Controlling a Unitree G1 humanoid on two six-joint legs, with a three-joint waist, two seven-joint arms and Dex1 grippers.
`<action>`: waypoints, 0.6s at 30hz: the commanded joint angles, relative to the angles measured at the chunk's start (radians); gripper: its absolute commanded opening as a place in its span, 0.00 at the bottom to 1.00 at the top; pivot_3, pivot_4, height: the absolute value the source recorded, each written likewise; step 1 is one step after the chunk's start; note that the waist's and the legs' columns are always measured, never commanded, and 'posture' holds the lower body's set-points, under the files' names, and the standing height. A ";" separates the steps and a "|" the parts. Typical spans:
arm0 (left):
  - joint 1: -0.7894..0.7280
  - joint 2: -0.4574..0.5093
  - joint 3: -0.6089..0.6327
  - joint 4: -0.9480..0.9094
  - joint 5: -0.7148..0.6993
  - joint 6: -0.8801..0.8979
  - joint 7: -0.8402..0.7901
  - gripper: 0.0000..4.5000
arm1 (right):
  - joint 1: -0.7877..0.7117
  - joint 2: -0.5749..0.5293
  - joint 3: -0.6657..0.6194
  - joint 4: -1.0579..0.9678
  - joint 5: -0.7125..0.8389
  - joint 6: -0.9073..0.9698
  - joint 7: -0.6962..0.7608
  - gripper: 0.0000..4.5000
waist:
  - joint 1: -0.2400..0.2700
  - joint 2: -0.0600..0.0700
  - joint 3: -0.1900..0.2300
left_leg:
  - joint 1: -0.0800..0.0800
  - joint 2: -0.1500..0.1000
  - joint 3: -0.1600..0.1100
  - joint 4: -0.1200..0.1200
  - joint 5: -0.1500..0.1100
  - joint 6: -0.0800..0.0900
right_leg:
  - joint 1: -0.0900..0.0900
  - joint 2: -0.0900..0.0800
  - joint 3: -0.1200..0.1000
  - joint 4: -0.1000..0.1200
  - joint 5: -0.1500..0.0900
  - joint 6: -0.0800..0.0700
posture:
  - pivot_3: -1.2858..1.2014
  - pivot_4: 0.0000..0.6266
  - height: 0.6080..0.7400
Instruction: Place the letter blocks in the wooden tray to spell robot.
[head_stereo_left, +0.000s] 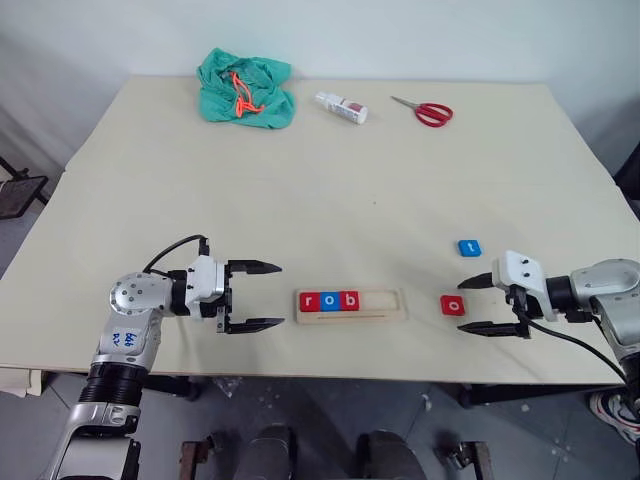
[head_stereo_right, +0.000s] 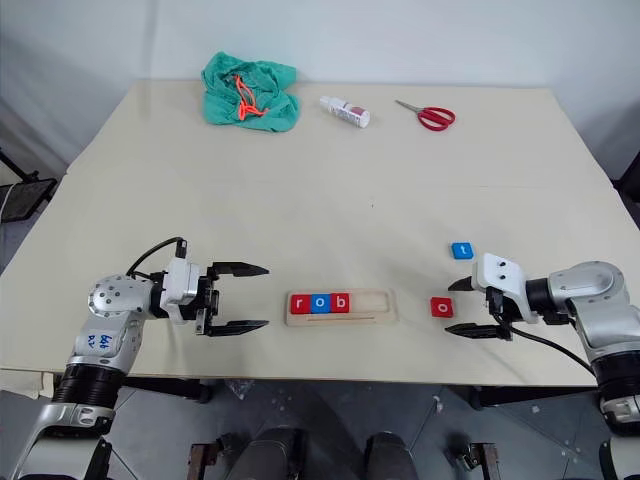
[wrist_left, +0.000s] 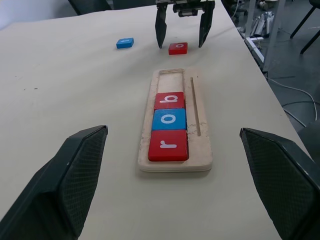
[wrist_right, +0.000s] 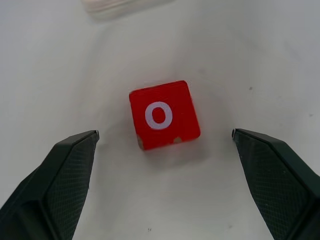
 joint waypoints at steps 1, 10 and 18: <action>0.016 0.012 0.016 -0.045 -0.022 0.006 0.008 1.00 | -0.022 0.019 0.004 0.037 -0.021 -0.037 0.005 0.99 | -0.002 0.000 0.000 | 0.000 0.000 0.000 0.000 0.000 0.000 | 0.000 0.000 0.000 0.000 0.000 0.000 | 0.52 0.24 1.00; 0.030 0.012 0.016 -0.069 -0.021 0.013 0.020 1.00 | -0.049 0.048 0.000 0.093 -0.037 -0.086 0.005 0.47 | -0.001 0.000 0.000 | 0.000 0.000 0.000 0.000 0.000 0.000 | 0.000 0.000 0.000 0.000 0.000 0.000 | 0.52 0.24 1.00; 0.022 0.009 0.017 -0.056 -0.021 0.008 0.023 1.00 | -0.046 0.077 -0.053 -0.079 0.044 0.068 -0.056 0.32 | -0.003 0.000 0.000 | 0.000 0.001 0.000 0.000 0.000 0.000 | 0.000 0.000 0.000 0.000 0.000 0.000 | 0.52 0.24 1.00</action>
